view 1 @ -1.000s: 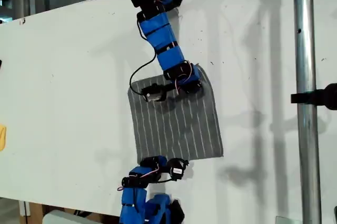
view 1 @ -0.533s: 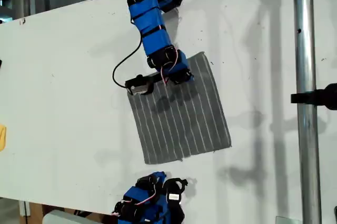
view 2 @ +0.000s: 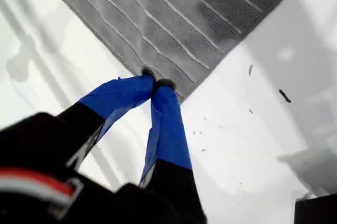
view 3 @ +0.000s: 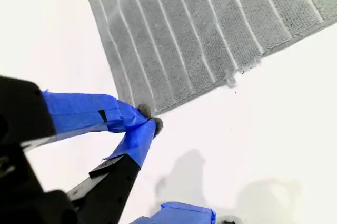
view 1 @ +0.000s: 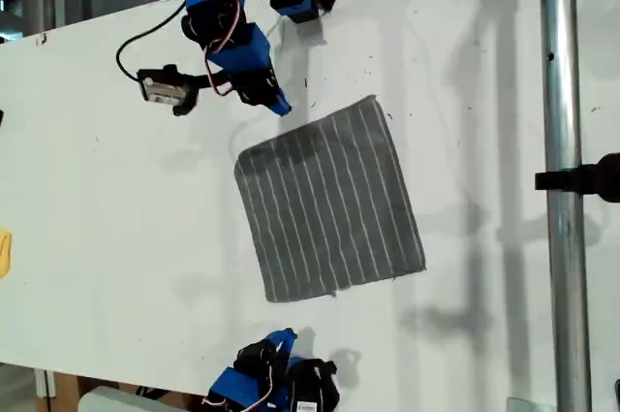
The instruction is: Grasp corners of a towel and fold twice.
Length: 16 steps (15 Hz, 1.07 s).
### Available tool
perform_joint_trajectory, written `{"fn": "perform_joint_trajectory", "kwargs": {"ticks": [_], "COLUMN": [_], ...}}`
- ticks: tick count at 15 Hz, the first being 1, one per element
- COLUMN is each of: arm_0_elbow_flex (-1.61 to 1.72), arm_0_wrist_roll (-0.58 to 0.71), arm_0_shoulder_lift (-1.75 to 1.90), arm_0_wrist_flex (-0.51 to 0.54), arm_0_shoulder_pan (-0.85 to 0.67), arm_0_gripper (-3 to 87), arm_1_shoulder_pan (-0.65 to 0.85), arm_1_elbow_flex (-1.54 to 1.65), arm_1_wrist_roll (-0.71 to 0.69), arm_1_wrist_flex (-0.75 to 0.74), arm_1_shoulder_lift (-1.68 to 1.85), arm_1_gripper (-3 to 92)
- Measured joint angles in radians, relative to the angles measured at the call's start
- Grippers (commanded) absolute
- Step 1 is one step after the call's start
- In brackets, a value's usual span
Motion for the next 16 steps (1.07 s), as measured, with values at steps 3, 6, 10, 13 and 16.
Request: {"fn": "perform_joint_trajectory", "kwargs": {"ticks": [3,6,10,13,16], "arm_0_elbow_flex": [-0.020,-0.066,-0.095,-0.095,-0.095], "arm_0_wrist_roll": [0.000,0.000,0.000,0.000,0.000], "arm_0_shoulder_lift": [0.014,0.018,0.023,0.034,0.046], "arm_0_wrist_flex": [0.005,0.005,0.008,0.008,0.008], "arm_0_shoulder_pan": [0.029,0.054,0.087,0.114,0.140], "arm_0_gripper": [-2.9,-2.9,-2.9,-2.9,-2.9], "arm_1_shoulder_pan": [0.086,0.135,0.215,0.213,0.213], "arm_1_elbow_flex": [0.000,-0.002,-0.021,-0.034,-0.040], "arm_1_wrist_roll": [-0.051,-0.080,-0.152,-0.172,-0.215], "arm_1_wrist_flex": [0.204,0.311,0.342,0.342,0.342], "arm_1_shoulder_lift": [0.196,0.290,0.350,0.360,0.368], "arm_1_gripper": [-0.3,-0.3,-0.3,-0.2,4.0]}}
